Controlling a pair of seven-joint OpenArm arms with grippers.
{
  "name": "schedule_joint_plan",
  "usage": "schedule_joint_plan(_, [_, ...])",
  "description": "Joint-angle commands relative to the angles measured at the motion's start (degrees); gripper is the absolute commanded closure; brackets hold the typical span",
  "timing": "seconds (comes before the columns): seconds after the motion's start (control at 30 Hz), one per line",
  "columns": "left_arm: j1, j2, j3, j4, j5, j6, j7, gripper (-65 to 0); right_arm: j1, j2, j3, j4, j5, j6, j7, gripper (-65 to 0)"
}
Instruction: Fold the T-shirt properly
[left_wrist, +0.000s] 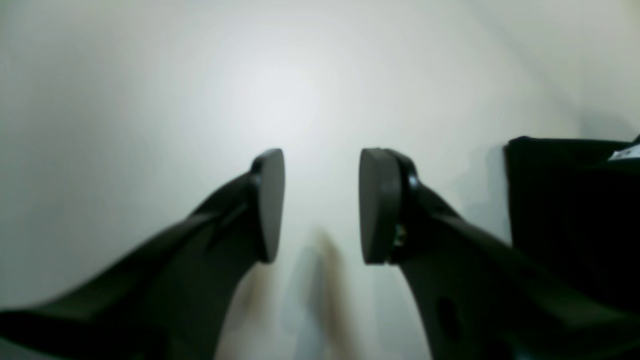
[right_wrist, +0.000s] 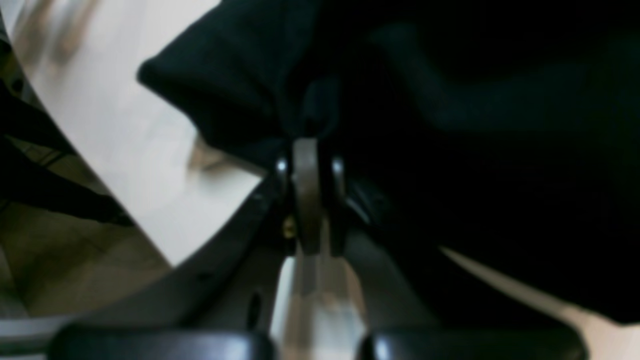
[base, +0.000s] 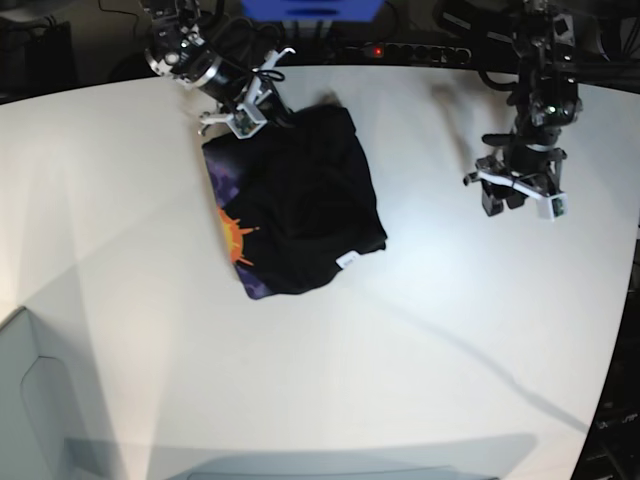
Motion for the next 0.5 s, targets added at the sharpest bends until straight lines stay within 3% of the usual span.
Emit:
schedule_joint_plan(0.0, [-0.1, -0.7, -0.4, 0.9, 0.0, -0.5, -0.9, -24.3, -0.2, 0.0, 0.4, 0.8, 0.5, -0.3, 1.2, 0.0])
schedule_joint_plan(0.47, [0.6, -0.7, -0.4, 0.9, 0.1, -0.5, -0.9, -24.3, 1.7, 0.1, 0.0, 10.2, 0.8, 0.1, 1.7, 0.0])
